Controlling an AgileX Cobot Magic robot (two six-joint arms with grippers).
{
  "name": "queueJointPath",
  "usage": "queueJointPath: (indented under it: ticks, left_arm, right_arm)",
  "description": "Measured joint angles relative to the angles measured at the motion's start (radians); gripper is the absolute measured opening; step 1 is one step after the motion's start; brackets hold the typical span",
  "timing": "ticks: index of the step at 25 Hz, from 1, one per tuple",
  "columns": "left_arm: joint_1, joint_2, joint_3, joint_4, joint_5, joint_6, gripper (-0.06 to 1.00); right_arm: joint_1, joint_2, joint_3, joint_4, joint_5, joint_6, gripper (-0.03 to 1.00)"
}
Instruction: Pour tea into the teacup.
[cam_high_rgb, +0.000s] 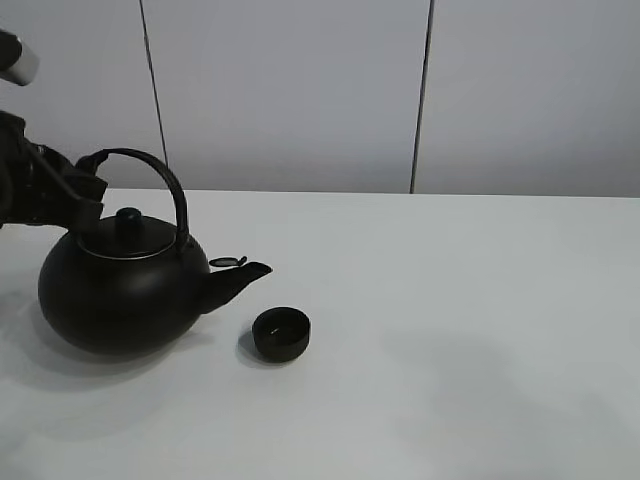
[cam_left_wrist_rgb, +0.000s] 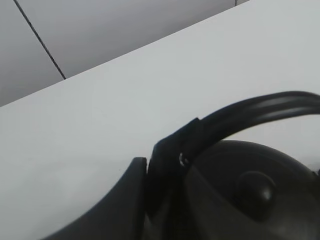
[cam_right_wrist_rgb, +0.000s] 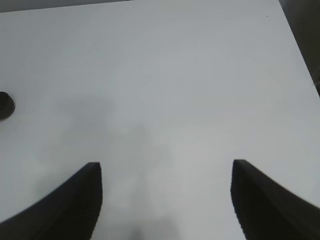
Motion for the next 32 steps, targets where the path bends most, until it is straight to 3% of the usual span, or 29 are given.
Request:
queueJointPath:
  ticks: [32]
  left_arm:
    - [-0.012,0.003,-0.055,0.011,0.013,0.116,0.12]
  right_arm:
    - [0.000,0.000,0.000,0.000,-0.002,0.000,0.50]
